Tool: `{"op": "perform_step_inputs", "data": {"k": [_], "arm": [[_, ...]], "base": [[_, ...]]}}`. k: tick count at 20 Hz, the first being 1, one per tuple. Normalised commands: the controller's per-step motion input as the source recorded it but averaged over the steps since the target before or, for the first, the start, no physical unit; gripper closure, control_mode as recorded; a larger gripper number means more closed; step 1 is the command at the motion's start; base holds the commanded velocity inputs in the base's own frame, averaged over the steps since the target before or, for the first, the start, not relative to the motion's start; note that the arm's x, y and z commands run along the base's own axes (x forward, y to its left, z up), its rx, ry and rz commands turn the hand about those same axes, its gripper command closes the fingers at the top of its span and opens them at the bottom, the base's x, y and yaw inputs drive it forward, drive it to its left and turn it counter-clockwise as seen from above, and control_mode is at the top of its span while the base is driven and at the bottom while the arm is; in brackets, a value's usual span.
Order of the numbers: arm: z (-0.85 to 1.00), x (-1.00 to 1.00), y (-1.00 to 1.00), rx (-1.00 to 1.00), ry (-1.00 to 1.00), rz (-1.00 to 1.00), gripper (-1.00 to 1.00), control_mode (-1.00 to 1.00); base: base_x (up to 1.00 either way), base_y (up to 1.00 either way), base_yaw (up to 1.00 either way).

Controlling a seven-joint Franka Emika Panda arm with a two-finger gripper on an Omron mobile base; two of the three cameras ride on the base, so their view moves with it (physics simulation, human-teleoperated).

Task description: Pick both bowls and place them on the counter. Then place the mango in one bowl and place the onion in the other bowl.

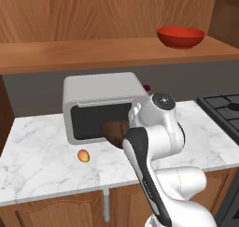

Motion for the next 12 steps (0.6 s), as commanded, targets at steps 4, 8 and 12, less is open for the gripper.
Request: {"op": "perform_step_inputs", "data": {"k": [4, 8, 12], "arm": [[-0.41, 0.13, 0.22, -0.03, 0.04, -0.09, 1.00, -1.00], [-0.35, 0.16, 0.22, -0.03, 0.05, -0.07, 1.00, -1.00], [-0.34, 0.12, 0.09, -0.03, 0.06, -0.05, 1.00, -1.00]], "base": [[0.00, 0.00, 0.00], [0.00, 0.00, 0.00], [0.00, 0.00, 0.00]]}}
